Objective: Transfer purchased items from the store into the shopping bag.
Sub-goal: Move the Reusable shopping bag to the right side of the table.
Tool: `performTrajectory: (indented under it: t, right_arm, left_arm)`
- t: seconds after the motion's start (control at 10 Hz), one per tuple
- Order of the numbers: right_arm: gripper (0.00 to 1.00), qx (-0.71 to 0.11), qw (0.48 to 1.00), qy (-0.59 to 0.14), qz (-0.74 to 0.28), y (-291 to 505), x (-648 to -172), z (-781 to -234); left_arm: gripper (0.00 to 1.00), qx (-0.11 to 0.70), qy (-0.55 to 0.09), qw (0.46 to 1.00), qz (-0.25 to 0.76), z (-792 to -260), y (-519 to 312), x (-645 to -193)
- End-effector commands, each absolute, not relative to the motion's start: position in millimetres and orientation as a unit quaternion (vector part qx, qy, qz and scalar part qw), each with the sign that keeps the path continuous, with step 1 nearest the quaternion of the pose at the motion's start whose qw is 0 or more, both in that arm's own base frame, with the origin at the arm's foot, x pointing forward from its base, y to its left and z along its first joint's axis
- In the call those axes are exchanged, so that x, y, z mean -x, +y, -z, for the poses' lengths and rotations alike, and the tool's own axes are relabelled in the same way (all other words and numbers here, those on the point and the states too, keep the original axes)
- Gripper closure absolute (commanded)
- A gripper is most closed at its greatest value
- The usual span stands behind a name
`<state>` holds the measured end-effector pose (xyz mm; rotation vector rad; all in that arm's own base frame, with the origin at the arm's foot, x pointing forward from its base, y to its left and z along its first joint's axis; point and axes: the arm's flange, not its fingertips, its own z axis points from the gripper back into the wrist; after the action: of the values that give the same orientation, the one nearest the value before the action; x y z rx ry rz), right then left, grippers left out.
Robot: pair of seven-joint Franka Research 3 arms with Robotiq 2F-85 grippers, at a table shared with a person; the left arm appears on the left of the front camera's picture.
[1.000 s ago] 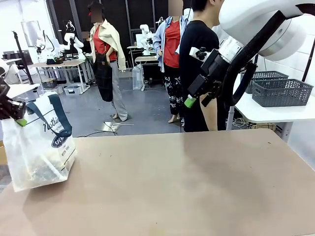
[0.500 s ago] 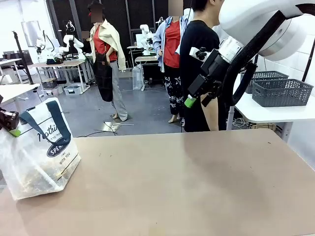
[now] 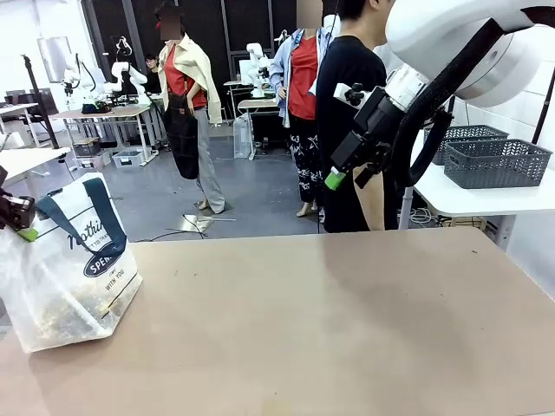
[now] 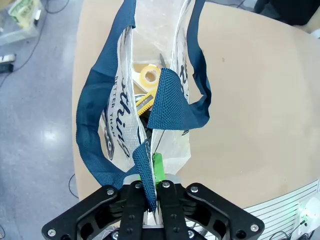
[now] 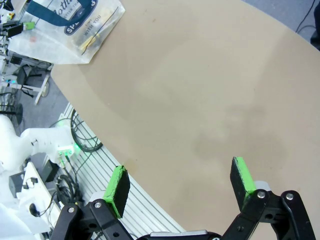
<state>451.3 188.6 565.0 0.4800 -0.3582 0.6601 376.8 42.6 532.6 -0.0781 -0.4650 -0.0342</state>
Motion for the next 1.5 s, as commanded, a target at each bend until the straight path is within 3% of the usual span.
performTrajectory:
  t: [0.0,0.1,0.5,0.6,1.4]
  right_arm:
    - [0.0,-0.242,0.902,-0.169,-0.314,190.3,-453.4,-566.4]
    - [0.0,-0.242,0.902,-0.169,-0.314,190.3,-453.4,-566.4]
    - [0.0,-0.242,0.902,-0.169,-0.314,190.3,-453.4,-566.4]
    - [0.0,-0.242,0.902,-0.169,-0.314,190.3,-453.4,-566.4]
    - [0.0,-0.242,0.902,-0.169,-0.314,190.3,-453.4,-566.4]
  left_arm:
    - [1.0,0.038,-0.239,0.97,0.019,-539.1,42.7,-380.2]
    - [0.87,0.039,-0.23,0.972,0.017,-532.6,42.6,-376.8]
    - [0.08,0.035,-0.223,0.974,0.024,-540.4,27.9,-382.2]
    - [0.0,0.036,-0.223,0.974,0.026,-542.7,26.2,-382.6]
    - [0.0,0.021,-0.238,0.971,0.021,-570.1,21.8,-375.9]
